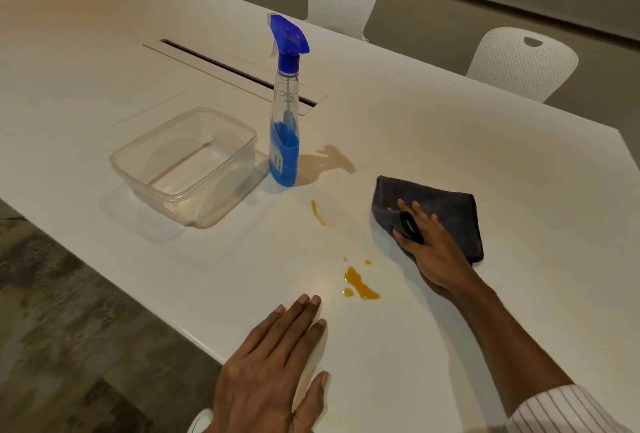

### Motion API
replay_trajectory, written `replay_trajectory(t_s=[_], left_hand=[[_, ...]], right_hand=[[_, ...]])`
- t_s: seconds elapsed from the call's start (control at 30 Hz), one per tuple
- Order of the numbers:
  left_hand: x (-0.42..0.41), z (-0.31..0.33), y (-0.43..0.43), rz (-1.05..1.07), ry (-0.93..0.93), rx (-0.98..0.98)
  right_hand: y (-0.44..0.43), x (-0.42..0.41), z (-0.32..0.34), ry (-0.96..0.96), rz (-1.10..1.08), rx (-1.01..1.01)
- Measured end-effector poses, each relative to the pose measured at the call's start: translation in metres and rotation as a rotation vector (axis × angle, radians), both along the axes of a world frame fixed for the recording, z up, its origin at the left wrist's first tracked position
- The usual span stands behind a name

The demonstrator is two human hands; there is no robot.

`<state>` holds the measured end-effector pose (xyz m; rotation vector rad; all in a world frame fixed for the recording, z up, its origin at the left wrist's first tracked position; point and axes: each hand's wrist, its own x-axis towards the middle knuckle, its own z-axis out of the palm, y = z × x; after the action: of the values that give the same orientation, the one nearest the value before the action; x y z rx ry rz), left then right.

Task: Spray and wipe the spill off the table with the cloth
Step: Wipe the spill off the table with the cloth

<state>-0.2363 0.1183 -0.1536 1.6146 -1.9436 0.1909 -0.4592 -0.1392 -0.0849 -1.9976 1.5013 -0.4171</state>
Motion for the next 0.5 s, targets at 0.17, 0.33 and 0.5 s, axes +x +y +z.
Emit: replay_trajectory(t_s=[0.17, 0.33, 0.5], left_hand=[[-0.001, 0.0, 0.0, 0.001, 0.016, -0.006], [-0.001, 0.0, 0.0, 0.002, 0.019, -0.008], [-0.001, 0.003, 0.002, -0.004, 0.026, -0.002]], right_hand=[[0.046, 0.013, 0.001, -0.003, 0.137, -0.096], [0.053, 0.023, 0.007, -0.003, 0.227, -0.114], [0.013, 0.051, 0.008, 0.057, 0.08, -0.012]])
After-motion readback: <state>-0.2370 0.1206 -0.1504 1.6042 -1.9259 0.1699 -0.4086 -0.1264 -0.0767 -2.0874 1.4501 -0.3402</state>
